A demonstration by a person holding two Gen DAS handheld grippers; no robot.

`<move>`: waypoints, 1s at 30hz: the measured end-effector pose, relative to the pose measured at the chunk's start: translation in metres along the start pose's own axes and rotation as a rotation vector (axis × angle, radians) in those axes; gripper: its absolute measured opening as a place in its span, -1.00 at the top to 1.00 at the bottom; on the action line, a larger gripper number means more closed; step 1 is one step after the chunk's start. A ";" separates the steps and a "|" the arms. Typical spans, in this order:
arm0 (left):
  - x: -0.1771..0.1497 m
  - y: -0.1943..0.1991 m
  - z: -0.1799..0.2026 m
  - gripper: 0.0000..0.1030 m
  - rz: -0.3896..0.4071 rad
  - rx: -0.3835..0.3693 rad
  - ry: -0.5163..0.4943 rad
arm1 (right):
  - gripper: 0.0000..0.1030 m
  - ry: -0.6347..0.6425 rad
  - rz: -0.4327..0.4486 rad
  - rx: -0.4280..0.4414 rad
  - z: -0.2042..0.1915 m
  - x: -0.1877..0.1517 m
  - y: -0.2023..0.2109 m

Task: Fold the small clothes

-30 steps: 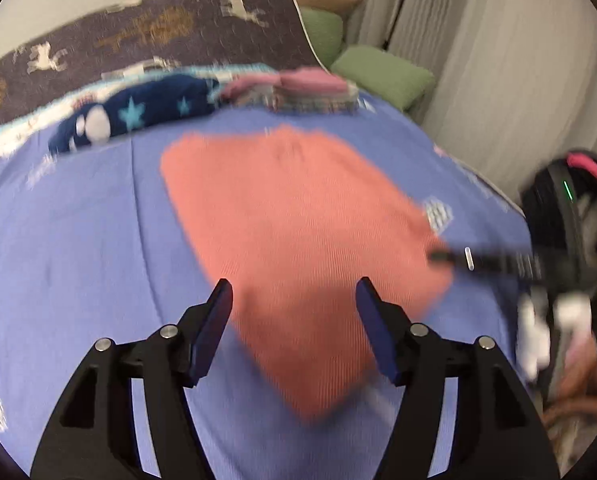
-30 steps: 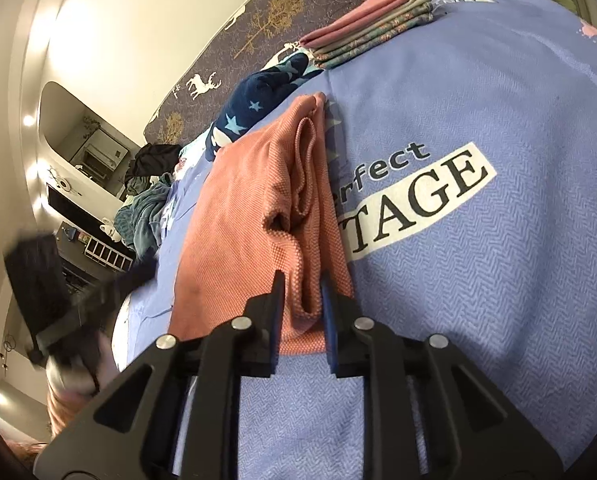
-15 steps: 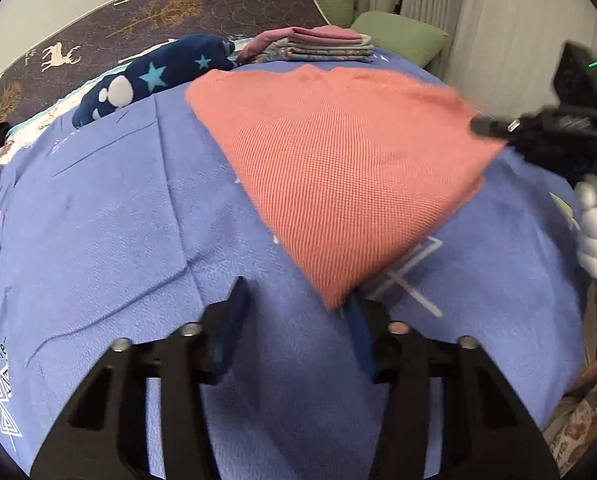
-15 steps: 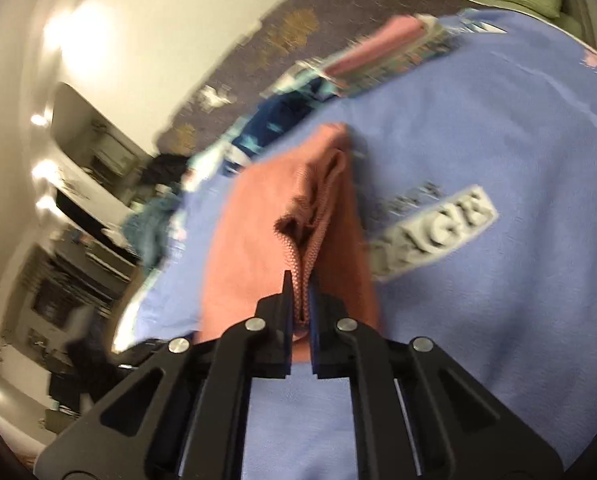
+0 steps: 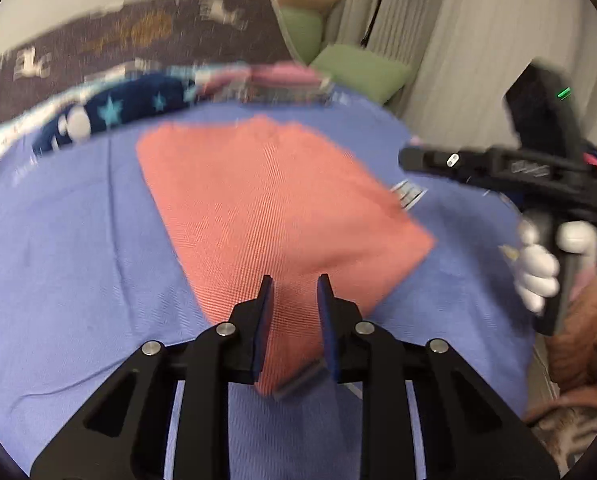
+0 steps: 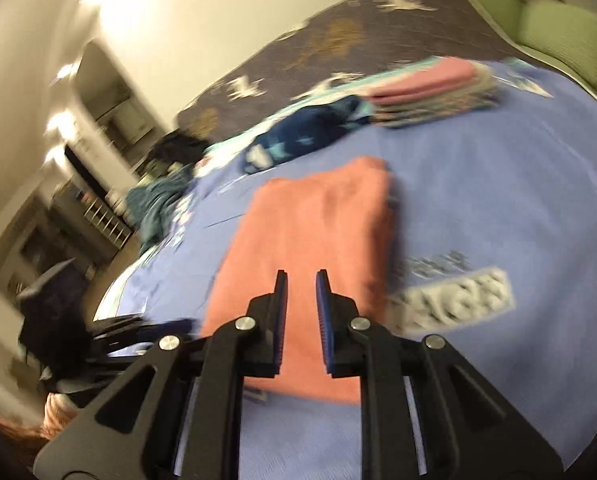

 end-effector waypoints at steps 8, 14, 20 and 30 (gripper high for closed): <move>-0.016 -0.018 -0.002 0.33 -0.018 -0.041 0.009 | 1.00 -0.151 -0.110 -0.039 0.064 -0.017 -0.049; -0.014 -0.021 0.009 0.07 -0.026 -0.018 -0.060 | 1.00 -0.014 -0.105 -0.150 0.043 -0.016 -0.053; 0.012 -0.003 0.003 0.18 0.044 -0.002 -0.016 | 0.82 0.055 -0.055 -0.129 0.020 0.014 -0.047; 0.014 -0.029 -0.020 0.22 0.024 0.093 -0.024 | 0.89 -0.022 -0.114 -0.157 0.063 0.011 -0.080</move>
Point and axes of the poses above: each gripper's, at about its wrist camera, not at the fingertips, and y roughly against the way its jaws point, z to its right, x to its top, the point moved 7 cm from there along -y, roughly the way its jaws point, and after that the axes turned 4 degrees about -y, right-handed, at the moved point
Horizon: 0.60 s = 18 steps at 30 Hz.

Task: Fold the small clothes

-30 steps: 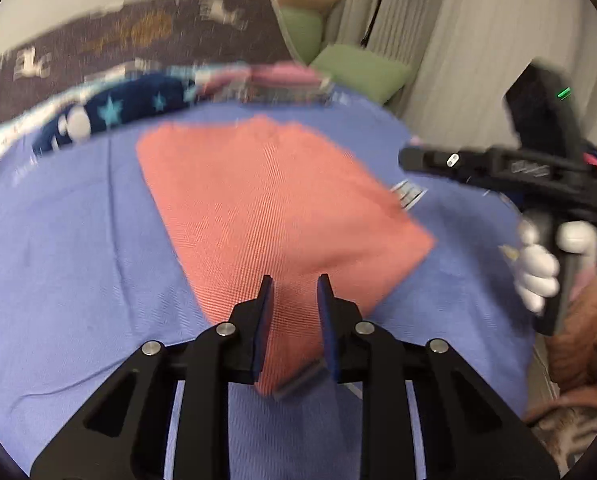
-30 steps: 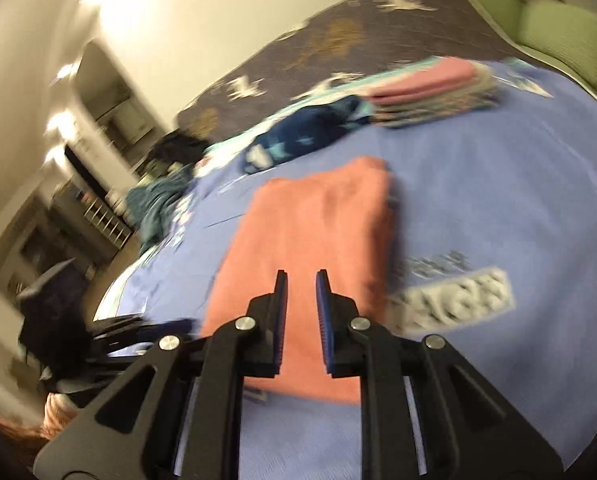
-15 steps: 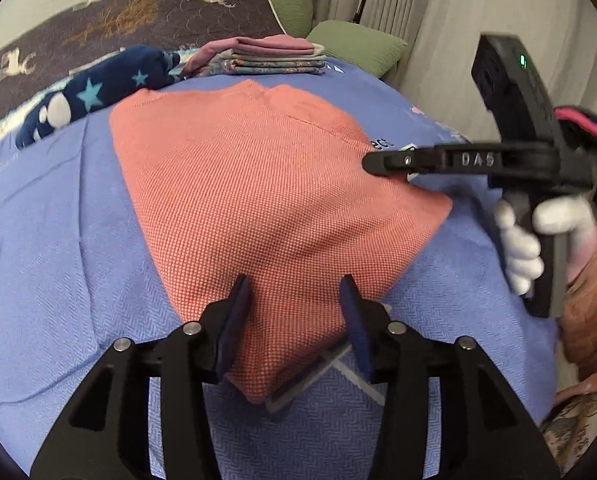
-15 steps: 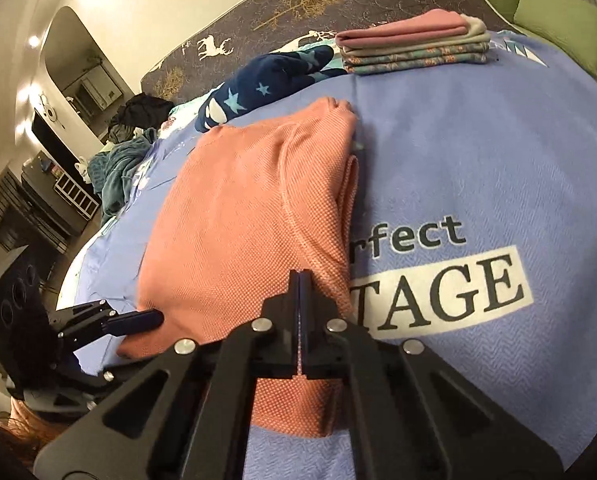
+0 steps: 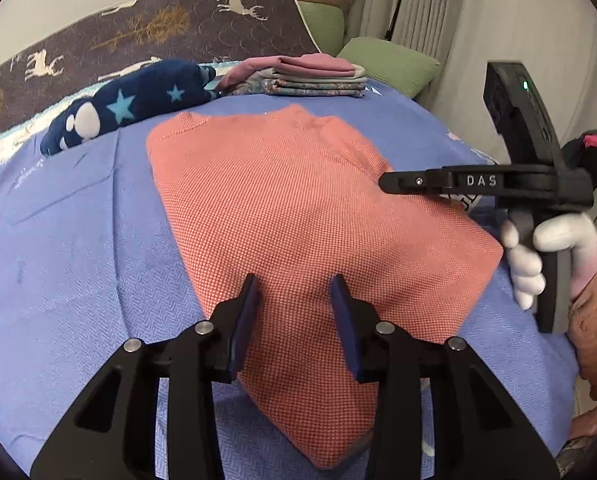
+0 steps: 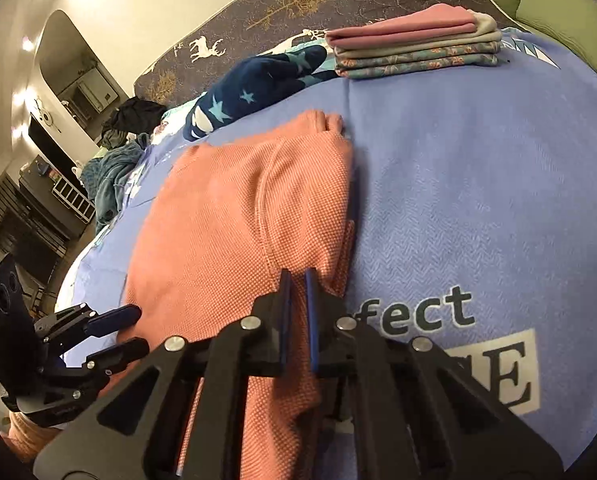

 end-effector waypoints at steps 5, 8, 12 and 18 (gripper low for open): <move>0.003 0.003 0.003 0.19 -0.002 0.022 -0.027 | 0.81 0.037 -0.009 -0.035 -0.009 0.004 0.006; 0.007 0.008 0.001 0.19 -0.002 0.014 -0.024 | 0.70 0.058 0.018 -0.027 -0.016 0.018 0.017; 0.023 0.021 -0.011 0.19 0.051 0.034 0.002 | 0.65 0.105 0.050 -0.026 -0.024 0.039 0.022; 0.032 0.020 -0.030 0.11 0.046 0.084 0.012 | 0.63 0.124 0.034 -0.008 -0.030 0.048 0.008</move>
Point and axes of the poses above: each gripper's, at about its wrist camera, not at the fingertips, and y roughly against the way its jaws point, z to its right, x to its top, the point moved 7 cm from there along -y, roughly the way its jaws point, and after that the axes turned 4 degrees about -y, right-handed, at the moved point
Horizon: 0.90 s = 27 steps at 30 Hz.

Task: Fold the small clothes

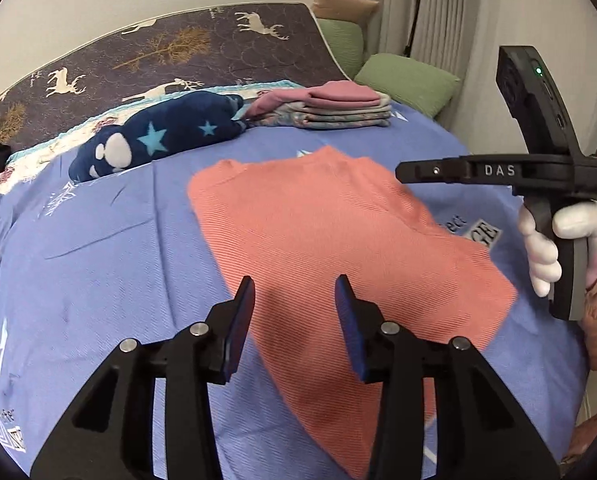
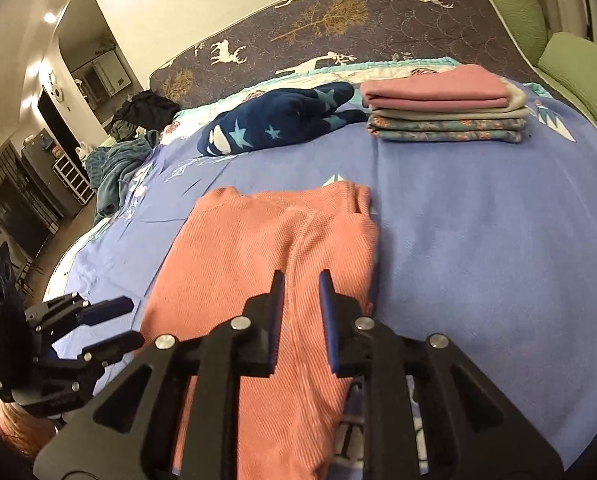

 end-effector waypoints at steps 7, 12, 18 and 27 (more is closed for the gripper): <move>-0.009 -0.034 -0.014 -0.07 -0.061 -0.023 0.043 | 0.24 -0.021 -0.077 -0.006 0.017 -0.015 -0.040; -0.012 -0.039 -0.024 -0.20 -0.069 -0.073 0.115 | 0.09 -0.042 -0.050 -0.007 0.020 -0.010 -0.022; -0.013 -0.040 -0.024 -0.21 -0.063 -0.072 0.118 | -0.09 -0.088 -0.045 -0.011 0.038 -0.017 0.005; -0.015 -0.040 -0.025 -0.28 -0.063 -0.071 0.139 | -0.14 -0.119 -0.083 -0.005 0.049 -0.040 0.018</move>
Point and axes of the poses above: each gripper's, at about its wrist camera, not at the fingertips, and y roughly against the way its jaws point, z to its right, x to its top, the point moved 7 cm from there along -y, roughly the way its jaws point, and after that the axes turned 4 degrees about -y, right-handed, at the moved point
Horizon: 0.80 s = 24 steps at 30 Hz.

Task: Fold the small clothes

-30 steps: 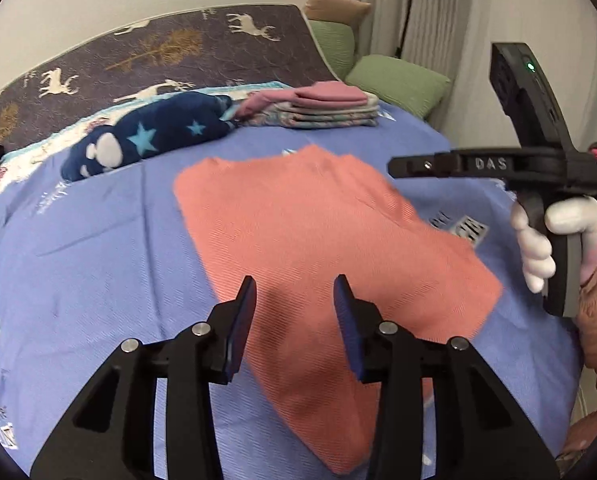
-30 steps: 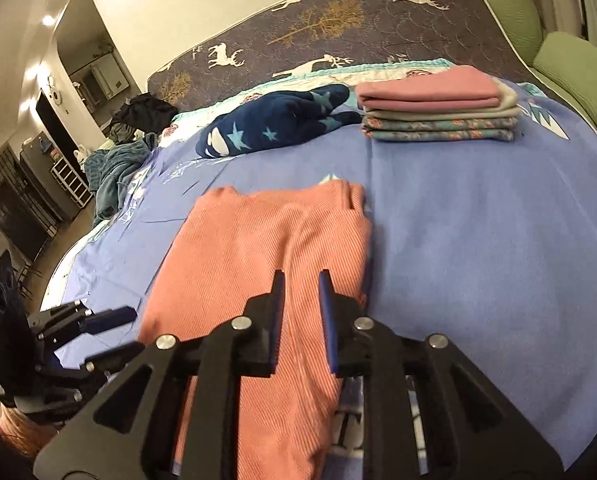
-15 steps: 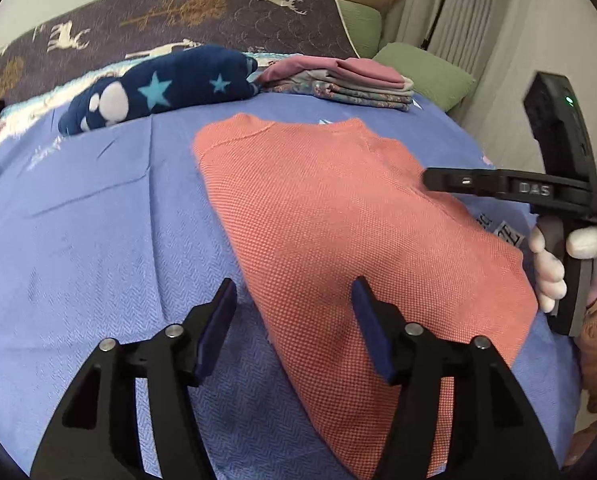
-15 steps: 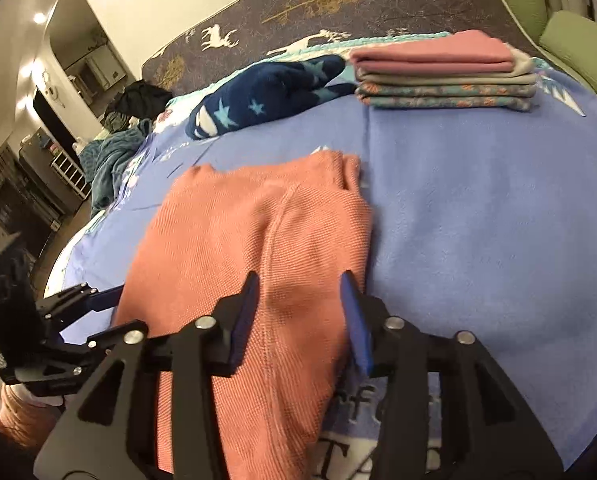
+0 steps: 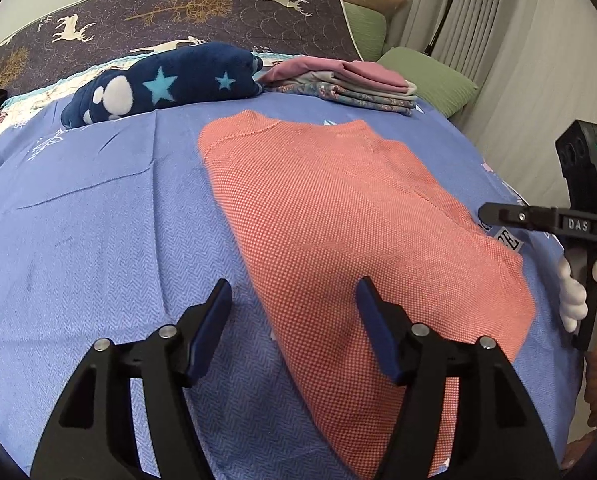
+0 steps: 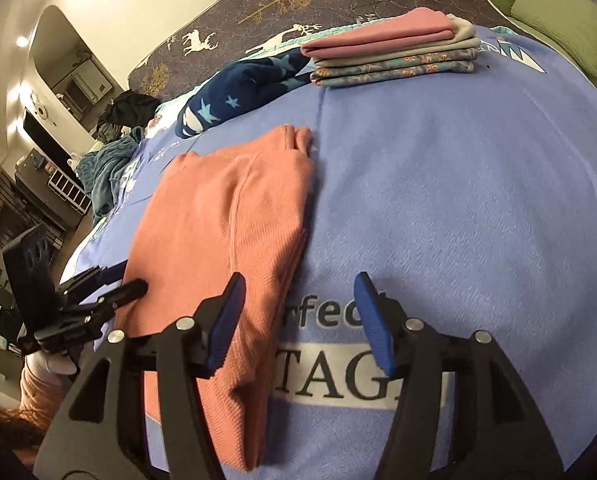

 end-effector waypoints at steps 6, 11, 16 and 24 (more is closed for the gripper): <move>-0.001 -0.001 -0.004 -0.28 -0.006 -0.047 0.042 | -0.15 0.027 0.018 0.012 -0.012 0.005 0.001; -0.001 -0.005 -0.012 -0.28 0.001 -0.134 0.123 | -0.14 0.116 0.041 0.051 -0.047 0.034 -0.003; -0.003 -0.006 -0.009 -0.28 0.016 -0.167 0.127 | -0.14 0.217 -0.015 0.146 -0.100 0.068 -0.042; -0.002 -0.004 -0.008 -0.28 0.036 -0.231 0.149 | -0.25 0.347 -0.191 0.141 -0.150 0.106 -0.125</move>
Point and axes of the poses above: each gripper's, at about its wrist camera, not at the fingertips, and y roughly against the way its jaws point, z to its right, x to its top, the point moved 7 cm from there along -y, roughly the way its jaws point, and after that the axes turned 4 degrees about -y, right-handed, at the moved point
